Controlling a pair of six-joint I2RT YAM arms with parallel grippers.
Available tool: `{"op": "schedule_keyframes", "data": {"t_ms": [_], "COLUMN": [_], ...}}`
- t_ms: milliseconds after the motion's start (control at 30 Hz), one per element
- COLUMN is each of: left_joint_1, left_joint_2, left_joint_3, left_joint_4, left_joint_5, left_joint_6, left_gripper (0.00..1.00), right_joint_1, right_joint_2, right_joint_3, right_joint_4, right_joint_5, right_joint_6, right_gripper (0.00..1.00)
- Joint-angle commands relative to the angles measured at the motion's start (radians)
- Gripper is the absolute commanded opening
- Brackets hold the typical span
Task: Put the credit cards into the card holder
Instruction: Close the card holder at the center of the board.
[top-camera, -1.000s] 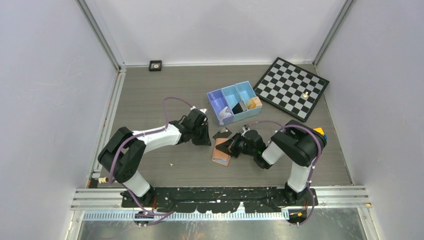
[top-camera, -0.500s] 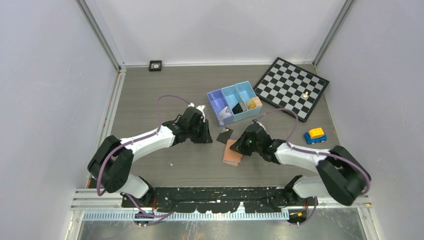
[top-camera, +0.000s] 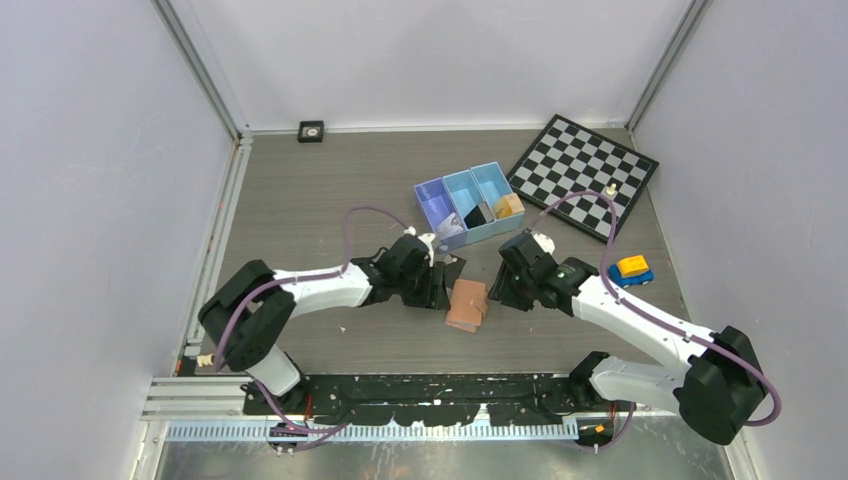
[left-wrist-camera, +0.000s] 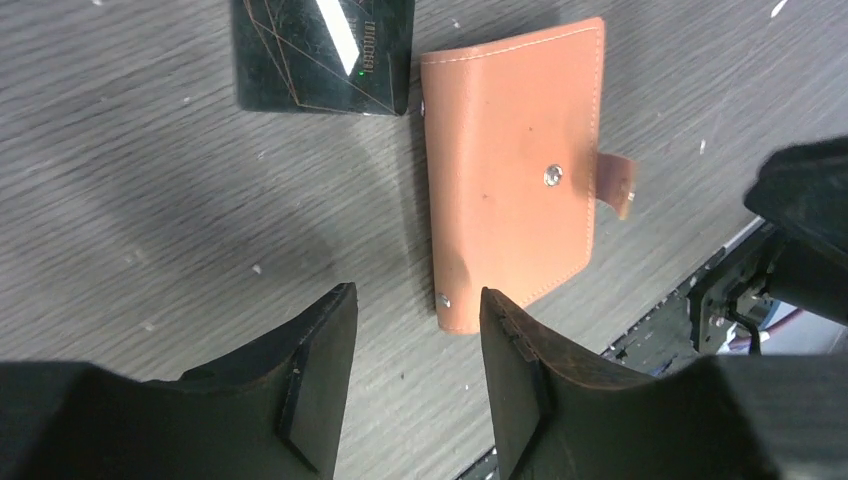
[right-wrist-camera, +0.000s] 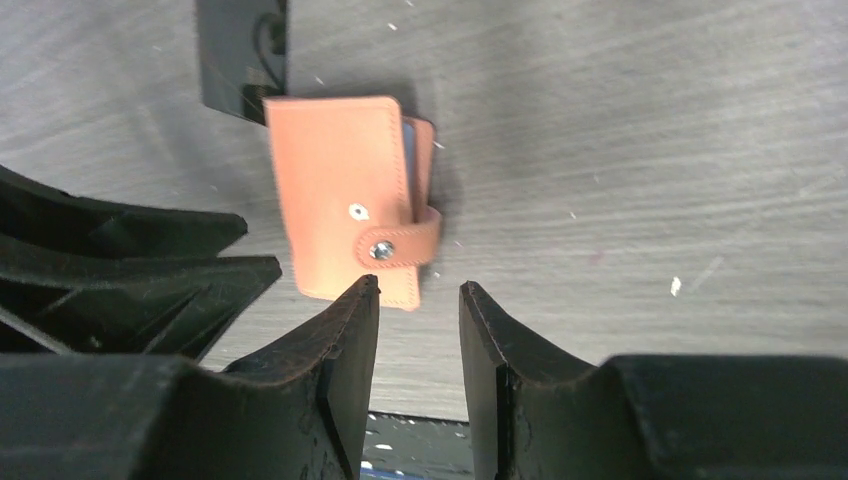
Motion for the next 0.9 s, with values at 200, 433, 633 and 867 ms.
{"op": "schedule_keyframes", "data": {"t_ms": [200,433,633,867], "left_joint_1": [-0.014,-0.022,-0.029,-0.033], "left_joint_2": [0.143,0.174,0.18,0.188], "left_joint_3": [0.062,0.058,0.051,0.048], "left_joint_4": [0.142,0.146,0.145,0.145], "left_joint_5": [0.018,0.008,0.002,0.002], "left_joint_6": [-0.02,-0.011,-0.012,-0.013], "left_gripper": [0.52,0.4,0.34,0.33], "right_joint_1": [0.097,0.137,0.155,0.162], "right_joint_2": [0.057,0.167,0.246,0.289], "right_joint_3": [0.085,0.146,0.193,0.202], "right_joint_4": [-0.092,-0.101,-0.13,-0.119], "right_joint_5": [0.066,0.17,0.197,0.203], "right_joint_6": [0.072,0.093,0.095,0.096], "right_gripper": [0.41,0.4,0.37,0.34]}}
